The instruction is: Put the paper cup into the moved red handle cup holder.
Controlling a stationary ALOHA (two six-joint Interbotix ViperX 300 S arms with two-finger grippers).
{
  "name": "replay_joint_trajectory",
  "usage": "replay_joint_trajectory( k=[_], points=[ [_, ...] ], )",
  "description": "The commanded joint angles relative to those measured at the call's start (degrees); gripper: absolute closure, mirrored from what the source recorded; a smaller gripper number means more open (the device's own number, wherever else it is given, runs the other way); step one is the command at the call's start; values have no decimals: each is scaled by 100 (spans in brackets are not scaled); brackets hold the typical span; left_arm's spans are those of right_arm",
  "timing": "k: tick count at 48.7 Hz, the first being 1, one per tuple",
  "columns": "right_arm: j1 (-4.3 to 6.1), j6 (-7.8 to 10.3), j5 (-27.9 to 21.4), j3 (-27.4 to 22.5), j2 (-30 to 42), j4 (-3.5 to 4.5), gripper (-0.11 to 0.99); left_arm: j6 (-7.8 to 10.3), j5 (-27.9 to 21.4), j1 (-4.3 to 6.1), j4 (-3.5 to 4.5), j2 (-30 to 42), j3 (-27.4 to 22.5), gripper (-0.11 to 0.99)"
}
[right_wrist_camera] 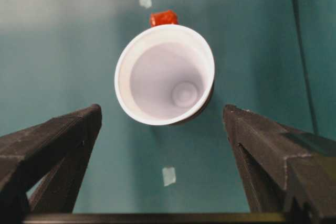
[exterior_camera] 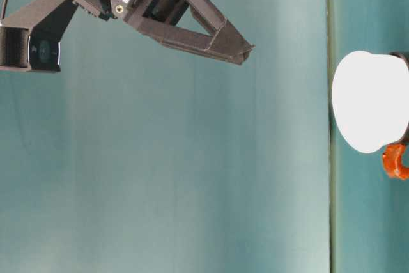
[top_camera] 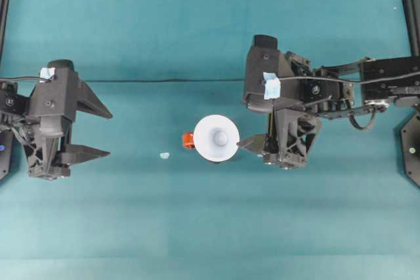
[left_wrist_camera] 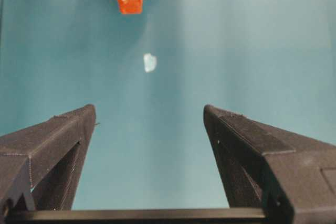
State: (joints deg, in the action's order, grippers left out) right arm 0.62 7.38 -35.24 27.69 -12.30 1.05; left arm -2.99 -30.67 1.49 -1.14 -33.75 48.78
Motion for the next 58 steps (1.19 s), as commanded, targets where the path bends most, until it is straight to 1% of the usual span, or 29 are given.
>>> replay_joint_trajectory(
  k=[1, 8, 16, 34, 35, 36, 57, 58],
  points=[
    [9, -53, 26, -53, -97, -18, 2, 0, 26, 9, -9, -35, -62, -1],
    [0, -53, 26, -53, -97, -18, 2, -9, 26, 9, 0, -35, -44, -1],
    [9, -53, 26, -53, -97, -18, 2, 0, 26, 9, -9, -44, 9, -1],
    [9, -53, 53, -18, -97, -18, 2, 0, 18, 0, -9, -44, 9, -1],
    [9, -53, 53, -18, -97, -18, 2, 0, 18, 9, 0, -44, 9, -1],
    [9, -53, 53, -18, -97, -18, 2, 0, 18, 0, -9, -44, 9, -1],
    [9, -53, 26, -18, -97, -18, 2, 0, 18, 9, -9, -35, 9, -1],
    [0, -53, 26, -18, -97, -18, 2, 0, 26, 0, 0, -44, 0, -1]
  ],
)
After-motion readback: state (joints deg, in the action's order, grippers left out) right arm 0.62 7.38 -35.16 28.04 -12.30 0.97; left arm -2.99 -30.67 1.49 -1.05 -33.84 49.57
